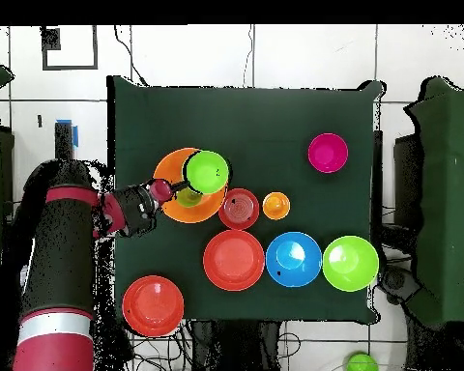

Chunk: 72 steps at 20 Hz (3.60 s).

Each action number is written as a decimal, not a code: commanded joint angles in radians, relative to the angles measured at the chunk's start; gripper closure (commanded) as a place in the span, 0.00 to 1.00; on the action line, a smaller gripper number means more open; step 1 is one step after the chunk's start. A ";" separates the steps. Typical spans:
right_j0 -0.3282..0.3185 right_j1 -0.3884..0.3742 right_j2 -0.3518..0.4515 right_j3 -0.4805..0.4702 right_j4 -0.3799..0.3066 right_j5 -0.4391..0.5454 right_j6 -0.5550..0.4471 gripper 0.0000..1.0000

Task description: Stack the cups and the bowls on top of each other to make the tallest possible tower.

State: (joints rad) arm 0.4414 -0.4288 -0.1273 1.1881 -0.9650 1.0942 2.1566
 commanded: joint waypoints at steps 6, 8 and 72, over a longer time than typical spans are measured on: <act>-0.073 -0.037 0.025 0.047 0.318 -0.010 0.320 1.00; -0.062 -0.038 0.010 0.047 0.332 -0.011 0.308 1.00; 0.172 0.320 -0.243 -0.456 0.284 0.329 -0.090 1.00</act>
State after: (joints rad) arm 0.6045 -0.1205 -0.4164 0.7053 -0.6471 1.3747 2.2476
